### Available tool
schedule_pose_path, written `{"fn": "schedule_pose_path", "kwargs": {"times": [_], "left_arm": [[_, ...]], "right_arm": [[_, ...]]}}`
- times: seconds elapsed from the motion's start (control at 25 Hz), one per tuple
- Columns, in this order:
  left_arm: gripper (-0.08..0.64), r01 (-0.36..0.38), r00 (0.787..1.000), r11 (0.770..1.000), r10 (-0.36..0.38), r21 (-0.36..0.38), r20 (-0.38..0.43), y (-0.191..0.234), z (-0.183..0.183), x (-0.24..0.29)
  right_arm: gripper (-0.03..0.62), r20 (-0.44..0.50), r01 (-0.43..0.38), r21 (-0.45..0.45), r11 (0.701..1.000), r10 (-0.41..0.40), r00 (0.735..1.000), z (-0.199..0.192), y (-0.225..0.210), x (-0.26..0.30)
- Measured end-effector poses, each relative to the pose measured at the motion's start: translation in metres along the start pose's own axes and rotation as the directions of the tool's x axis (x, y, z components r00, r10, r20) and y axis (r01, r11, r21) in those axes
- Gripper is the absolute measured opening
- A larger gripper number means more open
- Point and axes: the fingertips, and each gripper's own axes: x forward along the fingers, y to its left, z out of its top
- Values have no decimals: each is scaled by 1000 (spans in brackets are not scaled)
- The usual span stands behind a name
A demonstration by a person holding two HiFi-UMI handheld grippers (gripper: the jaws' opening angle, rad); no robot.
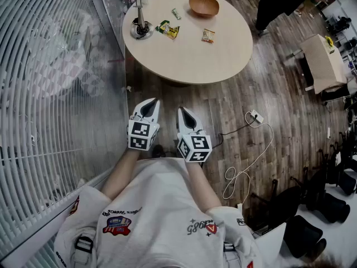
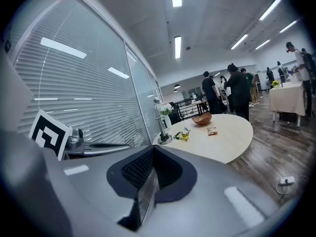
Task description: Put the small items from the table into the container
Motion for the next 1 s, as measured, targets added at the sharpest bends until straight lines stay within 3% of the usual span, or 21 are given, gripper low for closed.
{"fn": "schedule_pose_path", "kwargs": {"times": [0.48, 0.76, 1.0], "left_arm": [[8, 3, 1000, 1000, -3, -21, 2, 20, -1, 5], [8, 4, 1000, 999, -5, -51, -23, 32, 6, 44], [8, -15, 999, 999, 13, -44, -45, 60, 31, 106]], "right_arm": [[0, 15, -10, 13, 1000, 10, 1000, 0, 8, 19], [0, -13, 7, 40, 999, -7, 1000, 5, -24, 43], [0, -36, -13, 81, 997, 16, 999, 18, -68, 110]]}}
